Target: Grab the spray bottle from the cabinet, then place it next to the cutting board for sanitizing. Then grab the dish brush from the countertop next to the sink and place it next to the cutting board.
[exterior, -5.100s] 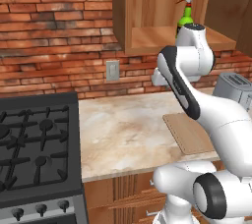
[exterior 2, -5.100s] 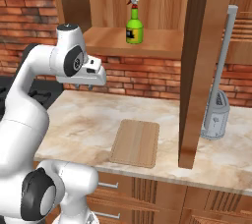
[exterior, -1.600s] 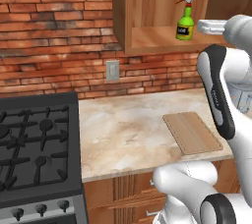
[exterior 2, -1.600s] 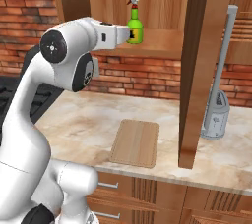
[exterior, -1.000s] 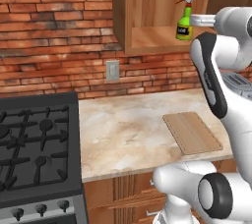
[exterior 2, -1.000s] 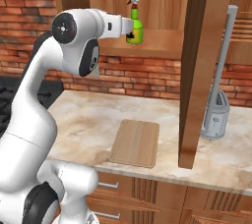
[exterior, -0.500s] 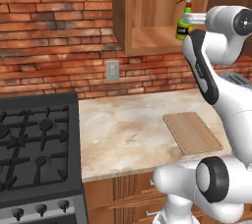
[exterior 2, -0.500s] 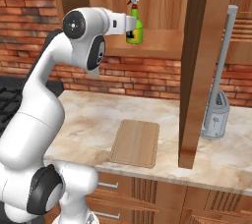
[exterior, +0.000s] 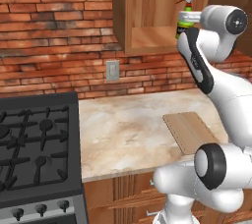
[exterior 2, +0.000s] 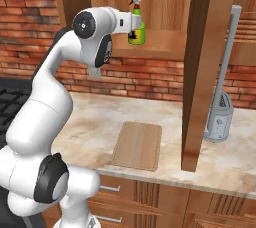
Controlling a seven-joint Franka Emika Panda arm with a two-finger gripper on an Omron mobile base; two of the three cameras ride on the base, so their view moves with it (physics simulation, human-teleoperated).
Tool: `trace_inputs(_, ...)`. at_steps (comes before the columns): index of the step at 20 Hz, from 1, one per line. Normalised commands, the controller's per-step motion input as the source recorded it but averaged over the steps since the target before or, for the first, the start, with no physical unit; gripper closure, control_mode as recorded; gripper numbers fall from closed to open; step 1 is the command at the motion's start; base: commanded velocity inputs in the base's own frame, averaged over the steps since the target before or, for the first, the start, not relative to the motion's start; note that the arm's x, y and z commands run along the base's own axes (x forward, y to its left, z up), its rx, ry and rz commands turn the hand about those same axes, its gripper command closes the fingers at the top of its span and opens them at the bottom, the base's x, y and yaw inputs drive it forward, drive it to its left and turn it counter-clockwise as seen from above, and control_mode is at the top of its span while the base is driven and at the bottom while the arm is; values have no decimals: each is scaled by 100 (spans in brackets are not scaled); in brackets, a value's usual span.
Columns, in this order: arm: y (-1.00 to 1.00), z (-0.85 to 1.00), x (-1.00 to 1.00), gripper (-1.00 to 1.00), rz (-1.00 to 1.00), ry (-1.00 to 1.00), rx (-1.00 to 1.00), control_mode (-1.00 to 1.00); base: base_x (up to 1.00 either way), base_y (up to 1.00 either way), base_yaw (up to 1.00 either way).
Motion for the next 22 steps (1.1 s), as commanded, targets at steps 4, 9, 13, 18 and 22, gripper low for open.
trace_inputs(4,0,0,39,-100,2,0,0,-100,0,0,0)
trace_inputs(9,-1,0,35,-100,2,0,0,-100,0,0,0)
trace_inputs(13,-12,0,27,-100,6,0,0,-100,0,0,0)
trace_inputs(18,-18,0,19,-100,3,1,0,-100,0,0,0)
trace_inputs(22,-15,0,12,-100,0,3,0,-100,0,0,0)
